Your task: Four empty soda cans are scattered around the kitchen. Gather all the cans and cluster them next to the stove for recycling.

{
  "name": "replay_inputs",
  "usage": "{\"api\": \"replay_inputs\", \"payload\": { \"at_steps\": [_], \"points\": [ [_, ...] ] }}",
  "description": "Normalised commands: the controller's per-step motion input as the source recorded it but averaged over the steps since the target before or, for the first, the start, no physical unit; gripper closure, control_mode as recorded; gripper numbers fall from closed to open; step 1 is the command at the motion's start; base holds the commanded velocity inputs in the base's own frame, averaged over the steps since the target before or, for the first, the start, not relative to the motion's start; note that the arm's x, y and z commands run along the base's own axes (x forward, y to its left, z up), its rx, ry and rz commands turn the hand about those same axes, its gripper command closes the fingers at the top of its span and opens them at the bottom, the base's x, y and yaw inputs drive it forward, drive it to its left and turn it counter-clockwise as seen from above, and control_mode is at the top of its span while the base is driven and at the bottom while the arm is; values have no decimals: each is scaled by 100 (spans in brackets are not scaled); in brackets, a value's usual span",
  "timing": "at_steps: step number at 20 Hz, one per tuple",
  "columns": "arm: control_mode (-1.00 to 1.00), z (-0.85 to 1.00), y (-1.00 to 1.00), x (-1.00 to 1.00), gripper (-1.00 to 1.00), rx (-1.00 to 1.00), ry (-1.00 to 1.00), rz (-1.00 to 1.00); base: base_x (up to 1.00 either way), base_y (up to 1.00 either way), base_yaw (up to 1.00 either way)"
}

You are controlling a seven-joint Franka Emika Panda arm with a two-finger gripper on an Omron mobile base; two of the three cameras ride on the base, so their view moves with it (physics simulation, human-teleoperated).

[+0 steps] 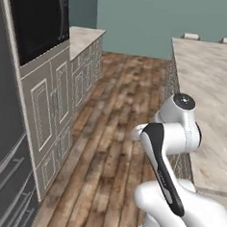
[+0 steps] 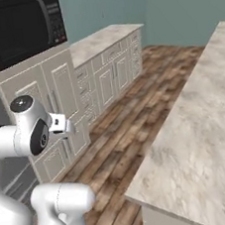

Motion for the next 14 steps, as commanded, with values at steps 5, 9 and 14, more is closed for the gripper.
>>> {"api": "replay_inputs", "payload": {
  "at_steps": [5,9,14],
  "points": [
    [100,0,0,0,-100,0,0,0,22,13,-41],
    [100,0,0,0,-100,0,0,0,21,39,-38],
    [100,0,0,0,-100,0,0,0,27,50,-33]
  ]
}}
